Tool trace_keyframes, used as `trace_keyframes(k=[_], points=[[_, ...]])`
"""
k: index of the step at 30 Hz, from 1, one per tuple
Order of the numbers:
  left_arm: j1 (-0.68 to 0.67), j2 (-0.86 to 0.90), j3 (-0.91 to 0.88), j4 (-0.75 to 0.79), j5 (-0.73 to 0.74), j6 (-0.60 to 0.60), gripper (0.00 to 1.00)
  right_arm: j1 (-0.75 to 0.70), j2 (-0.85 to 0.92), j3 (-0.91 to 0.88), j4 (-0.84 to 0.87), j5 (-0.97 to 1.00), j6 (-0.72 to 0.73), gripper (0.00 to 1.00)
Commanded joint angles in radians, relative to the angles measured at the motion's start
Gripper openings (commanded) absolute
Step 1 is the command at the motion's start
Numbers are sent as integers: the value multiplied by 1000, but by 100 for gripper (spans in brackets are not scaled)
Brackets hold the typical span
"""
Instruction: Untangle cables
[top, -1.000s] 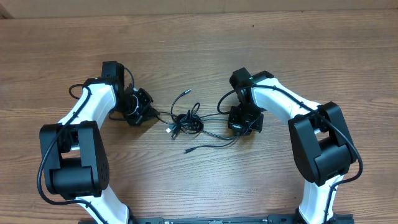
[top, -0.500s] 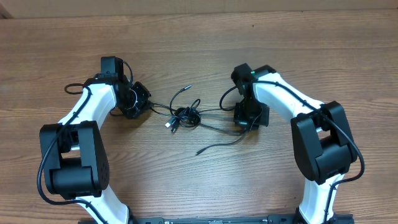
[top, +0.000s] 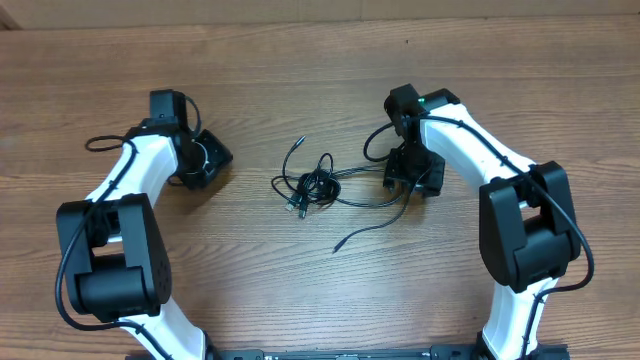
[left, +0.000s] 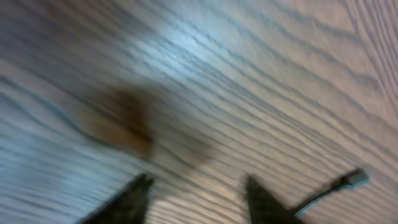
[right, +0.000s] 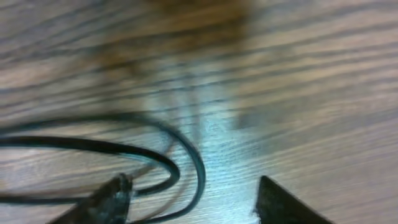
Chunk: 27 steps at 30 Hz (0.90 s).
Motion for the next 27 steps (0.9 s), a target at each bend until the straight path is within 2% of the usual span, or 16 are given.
trace_keyframes(k=[1, 3, 5, 9, 12, 15, 21, 25, 27], points=[[1, -2, 12, 0, 23, 16, 66, 0, 11, 26, 8, -119, -2, 67], [-6, -2, 12, 6, 70, 50, 73, 0, 11, 26, 15, -219, -2, 71], [-14, -2, 12, 25, 144, 112, 76, 0, 11, 26, 19, -311, -24, 72], [-21, -2, 12, 68, 362, 254, 77, 0, 11, 26, 18, -517, -124, 72], [-21, -2, 12, 76, 464, 294, 78, 0, 11, 26, 20, -579, -136, 70], [-23, -2, 12, 77, 505, 289, 75, 6, 11, 26, 43, -622, -136, 60], [-43, -2, 12, 69, 436, 247, 72, 27, 11, 26, 140, -718, -136, 26], [-72, -2, 11, 60, 338, 190, 56, 47, 11, 26, 213, -808, -135, 11], [-91, -2, 11, 60, 305, 180, 41, 59, 11, 26, 249, -834, -135, 7]])
